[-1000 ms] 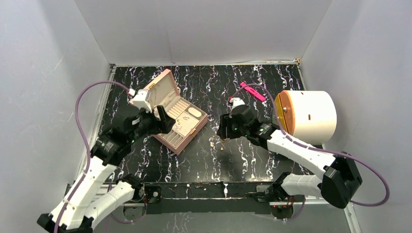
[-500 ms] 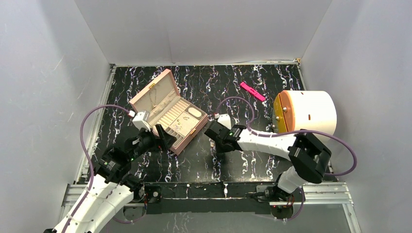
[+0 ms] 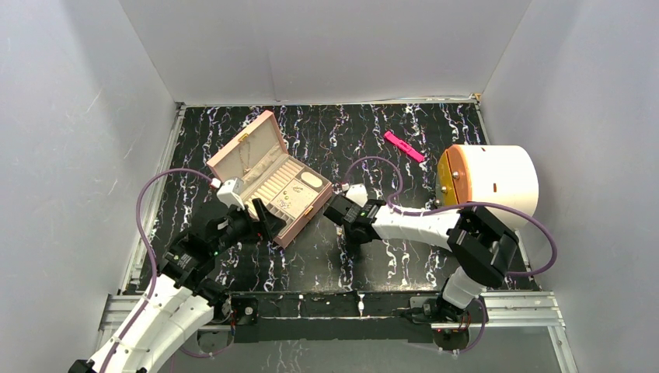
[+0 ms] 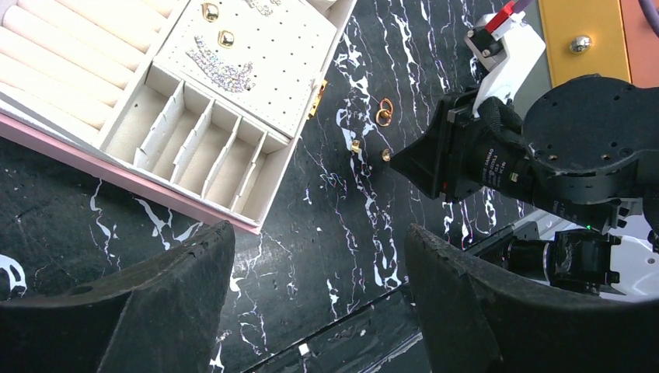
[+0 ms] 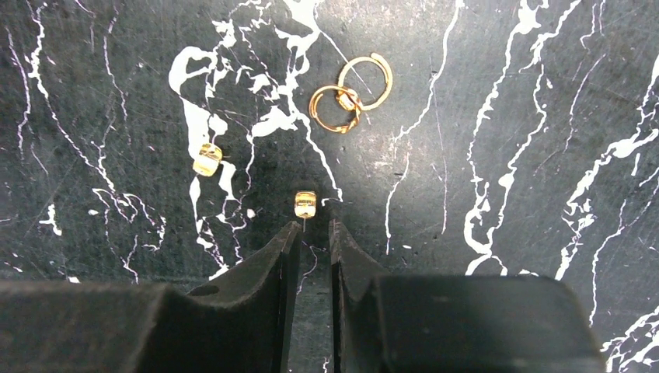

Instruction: Organize the mixed jewelry

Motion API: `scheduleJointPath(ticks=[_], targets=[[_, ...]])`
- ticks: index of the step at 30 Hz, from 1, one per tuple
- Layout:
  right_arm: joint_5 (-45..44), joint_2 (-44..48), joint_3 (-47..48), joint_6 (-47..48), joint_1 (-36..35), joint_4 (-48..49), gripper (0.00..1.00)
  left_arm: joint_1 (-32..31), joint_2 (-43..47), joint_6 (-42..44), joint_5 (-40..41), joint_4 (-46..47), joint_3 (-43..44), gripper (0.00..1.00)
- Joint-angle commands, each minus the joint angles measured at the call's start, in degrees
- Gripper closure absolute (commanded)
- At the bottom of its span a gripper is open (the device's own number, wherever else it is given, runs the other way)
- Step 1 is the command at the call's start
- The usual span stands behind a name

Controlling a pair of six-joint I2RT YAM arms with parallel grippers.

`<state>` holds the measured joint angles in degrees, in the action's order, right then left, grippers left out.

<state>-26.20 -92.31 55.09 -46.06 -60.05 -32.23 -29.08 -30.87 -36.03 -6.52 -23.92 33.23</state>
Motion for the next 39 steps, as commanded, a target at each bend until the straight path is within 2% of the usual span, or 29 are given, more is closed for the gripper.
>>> scheduleJointPath(ticks=[1, 6, 14, 26, 28, 31, 36, 39], targets=[[-0.8, -0.5, 2.4, 1.1, 0.1, 2.5, 0.73, 0.1, -0.3, -0.1, -0.3, 1.3, -0.1, 0.24], [-0.3, -0.9, 2.6, 2.0, 0.1, 3.4, 0.74, 0.1, -0.3, -0.1, -0.2, 1.4, -0.1, 0.24], [-0.4, -1.2, 2.4, 2.2, 0.0, 3.7, 0.84, 0.1, -1.0, -0.2, -0.2, 1.4, -0.1, 0.24], [-1.3, -1.8, 2.2, 0.9, 0.0, 2.4, 0.85, 0.1, -0.9, -0.1, -0.5, 1.6, -0.2, 0.24], [-1.4, -1.8, 2.3, 0.8, 0.1, 2.5, 0.89, 0.1, -0.9, -0.2, -0.5, 1.6, -0.3, 0.24], [-1.4, -1.6, 2.4, 0.9, 0.0, 2.5, 1.00, 0.1, -0.7, -0.2, -0.5, 1.6, -0.4, 0.24], [-0.6, -0.3, 2.2, 1.5, 0.1, 3.6, 1.00, 0.0, -1.0, -0.9, -0.1, 1.6, -0.2, 0.24], [3.8, 2.8, 0.4, 4.1, 0.9, 8.2, 1.00, 0.1, -2.1, -1.5, -0.4, 1.9, 0.1, 0.24]])
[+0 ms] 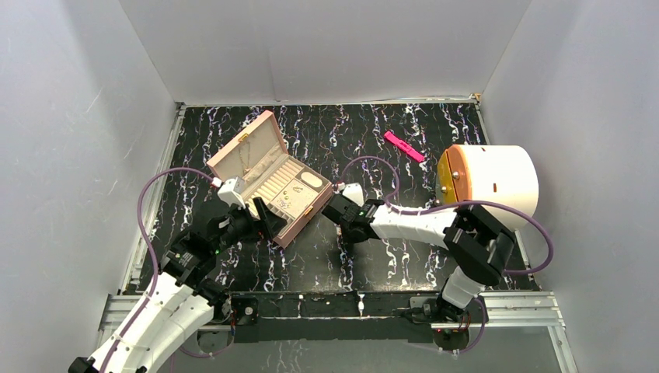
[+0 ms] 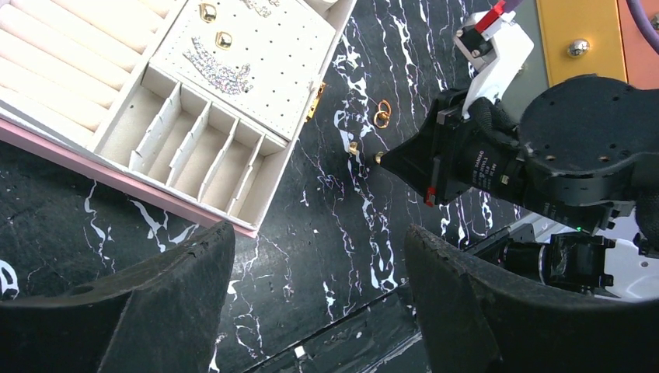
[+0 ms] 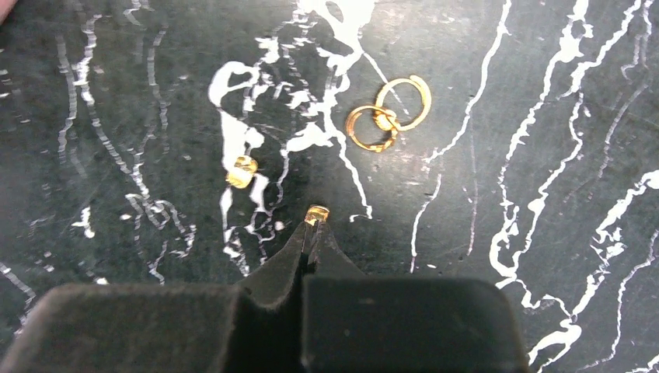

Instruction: Organize the mixed jewelry

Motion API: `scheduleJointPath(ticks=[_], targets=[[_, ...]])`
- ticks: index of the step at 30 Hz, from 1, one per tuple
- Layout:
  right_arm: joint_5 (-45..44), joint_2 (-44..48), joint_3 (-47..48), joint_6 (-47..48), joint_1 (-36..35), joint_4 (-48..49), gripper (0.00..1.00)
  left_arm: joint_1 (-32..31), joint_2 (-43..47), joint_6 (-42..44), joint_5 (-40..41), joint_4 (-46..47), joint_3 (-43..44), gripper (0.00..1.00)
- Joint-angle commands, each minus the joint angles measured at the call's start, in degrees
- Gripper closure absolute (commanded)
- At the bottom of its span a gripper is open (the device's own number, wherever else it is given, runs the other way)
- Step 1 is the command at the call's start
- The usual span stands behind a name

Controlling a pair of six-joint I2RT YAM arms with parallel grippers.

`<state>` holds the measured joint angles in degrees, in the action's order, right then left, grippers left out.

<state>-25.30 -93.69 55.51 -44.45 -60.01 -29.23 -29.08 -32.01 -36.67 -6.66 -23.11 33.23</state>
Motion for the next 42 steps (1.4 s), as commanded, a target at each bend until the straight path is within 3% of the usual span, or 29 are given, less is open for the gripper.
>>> scheduleJointPath(ticks=[1, 10, 13, 18, 22, 28, 42], targets=[[5.2, 5.7, -1.1, 3.1, 1.6, 7.7, 1.00, 0.1, -1.5, -1.3, -0.6, 1.4, 0.3, 0.24], [30.8, 22.5, -13.9, 8.0, 11.1, 35.0, 1.00, 0.1, -5.5, -15.7, -9.3, 13.9, -1.4, 0.25], [36.4, 27.3, -16.8, 8.6, 12.1, 43.6, 1.00, 0.1, -5.6, -23.4, -12.5, 19.0, -2.5, 0.25], [44.1, 31.7, -19.2, 7.6, 12.5, 56.7, 1.00, 0.1, -4.8, -27.0, -14.3, 22.8, -1.5, 0.24], [48.1, 31.1, -19.2, 6.0, 12.5, 62.7, 1.00, 0.1, -5.3, -33.1, -17.4, 30.9, -4.6, 0.28], [51.3, 29.4, -20.0, 0.8, 12.5, 71.6, 1.00, 0.1, -4.9, -44.2, -20.2, 50.3, -11.7, 0.33], [55.6, 25.0, -18.0, -2.9, 12.4, 73.5, 1.00, 0.1, -5.7, -41.4, -22.2, 55.3, -13.3, 0.22]])
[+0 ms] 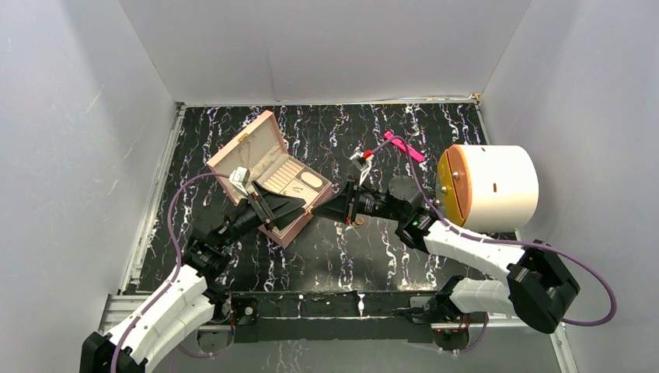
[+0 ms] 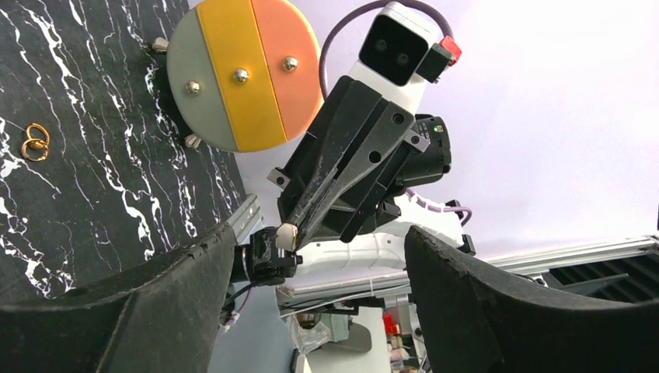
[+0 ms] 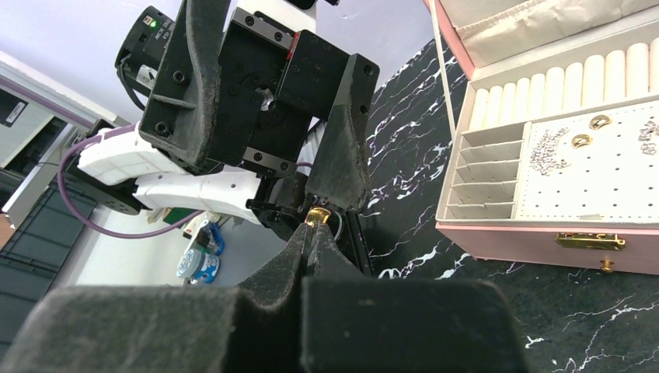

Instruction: Organize the mixed jewelry

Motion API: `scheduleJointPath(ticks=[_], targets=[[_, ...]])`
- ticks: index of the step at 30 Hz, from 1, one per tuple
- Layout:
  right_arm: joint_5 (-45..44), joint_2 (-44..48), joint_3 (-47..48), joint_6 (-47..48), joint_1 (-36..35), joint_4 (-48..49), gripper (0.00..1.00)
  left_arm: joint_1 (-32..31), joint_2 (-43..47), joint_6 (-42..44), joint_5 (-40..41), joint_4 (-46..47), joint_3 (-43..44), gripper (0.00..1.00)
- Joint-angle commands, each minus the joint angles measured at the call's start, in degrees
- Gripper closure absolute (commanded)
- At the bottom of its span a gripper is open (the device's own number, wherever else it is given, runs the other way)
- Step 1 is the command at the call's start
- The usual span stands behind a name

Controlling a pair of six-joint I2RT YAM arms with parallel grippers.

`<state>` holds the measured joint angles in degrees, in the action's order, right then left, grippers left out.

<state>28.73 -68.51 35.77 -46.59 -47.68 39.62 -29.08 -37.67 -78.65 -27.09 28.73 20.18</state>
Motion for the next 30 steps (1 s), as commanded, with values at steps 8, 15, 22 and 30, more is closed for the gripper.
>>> scheduleJointPath(ticks=[8, 15, 22, 30], targets=[[2.6, -1.5, 2.5, -1.8, -0.2, 5.7, 1.00, 0.1, -2.6, 0.9, -3.7, 4.6, -0.2, 0.36], [1.5, -2.1, 2.7, -3.0, -0.2, 6.9, 1.00, 0.1, -3.2, 1.4, -4.4, 4.9, -0.6, 0.47], [1.3, -2.9, 2.6, -4.8, -0.3, 8.8, 1.00, 0.1, -4.8, 1.7, -5.1, 5.1, 0.0, 0.58], [1.5, -3.6, 2.2, -5.4, -0.3, 9.9, 1.00, 0.1, -6.0, 2.0, -5.7, 5.1, 1.1, 0.71]])
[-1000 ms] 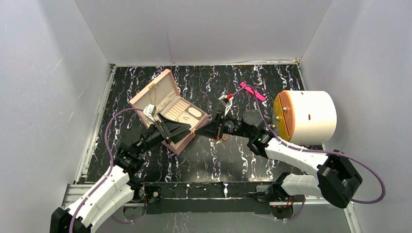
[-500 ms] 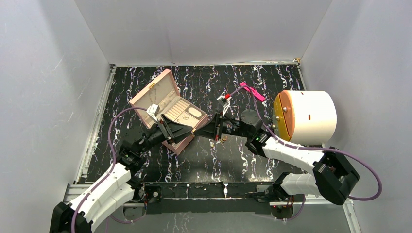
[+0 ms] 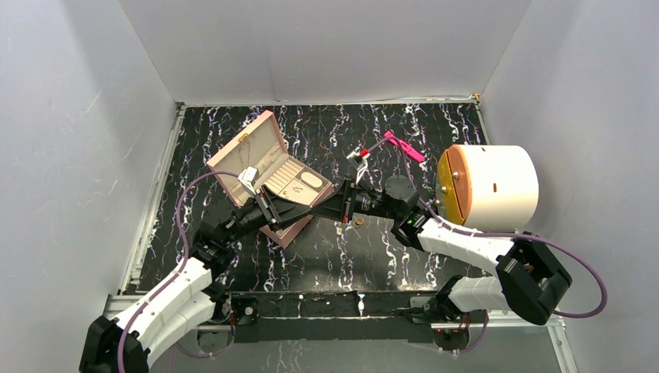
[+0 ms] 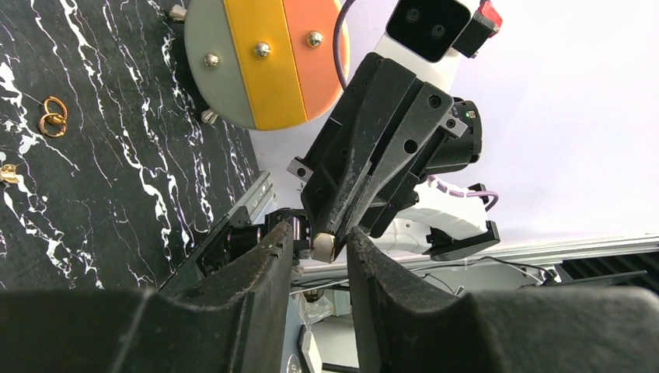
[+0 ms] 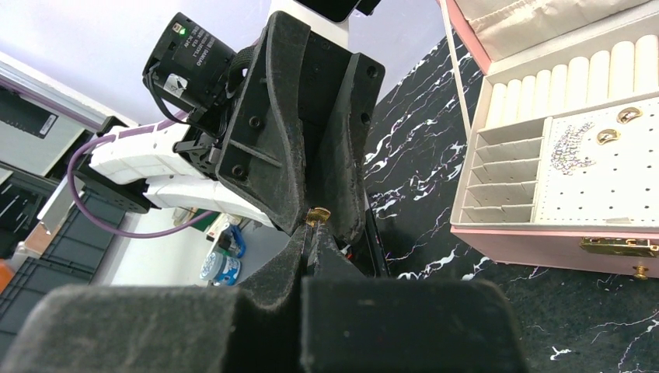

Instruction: Organize the mixed jewelry

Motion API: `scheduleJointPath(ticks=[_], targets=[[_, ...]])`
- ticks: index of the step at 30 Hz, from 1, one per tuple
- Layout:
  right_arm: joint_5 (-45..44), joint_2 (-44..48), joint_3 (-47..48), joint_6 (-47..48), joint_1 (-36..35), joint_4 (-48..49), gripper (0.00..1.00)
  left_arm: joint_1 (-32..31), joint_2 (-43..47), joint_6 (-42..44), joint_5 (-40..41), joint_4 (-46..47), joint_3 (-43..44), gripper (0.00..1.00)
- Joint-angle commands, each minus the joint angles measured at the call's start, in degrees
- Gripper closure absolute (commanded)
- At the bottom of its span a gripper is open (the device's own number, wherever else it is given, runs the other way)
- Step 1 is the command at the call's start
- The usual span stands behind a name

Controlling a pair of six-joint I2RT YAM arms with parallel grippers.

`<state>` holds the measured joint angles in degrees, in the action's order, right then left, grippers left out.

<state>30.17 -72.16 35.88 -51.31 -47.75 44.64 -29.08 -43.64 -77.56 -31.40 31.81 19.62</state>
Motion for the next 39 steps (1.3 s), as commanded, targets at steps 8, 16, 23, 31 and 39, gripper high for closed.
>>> scheduleJointPath(ticks=[8, 16, 23, 31, 39], targets=[[-0.8, 0.0, 1.6, -0.4, -0.2, 4.3, 1.00, 0.1, 0.6, 0.7, -1.1, 2.1, 0.9, 0.82], [-1.1, 0.1, 1.4, -0.4, -0.2, 4.1, 1.00, 0.1, 0.8, 1.2, -0.5, 1.9, 1.0, 0.88], [-0.5, 0.8, 1.4, -0.4, -0.2, 4.1, 0.88, 0.1, 2.5, 3.7, 2.1, -1.8, 1.7, 0.89], [-2.3, 4.3, 0.0, 0.5, -0.2, 2.2, 0.61, 0.1, 2.8, 7.2, 3.7, -6.5, 3.7, 0.88], [-6.5, 10.5, -1.9, 3.0, -0.2, -5.0, 0.54, 0.1, 1.8, 18.8, 6.1, -24.1, 13.1, 0.88]])
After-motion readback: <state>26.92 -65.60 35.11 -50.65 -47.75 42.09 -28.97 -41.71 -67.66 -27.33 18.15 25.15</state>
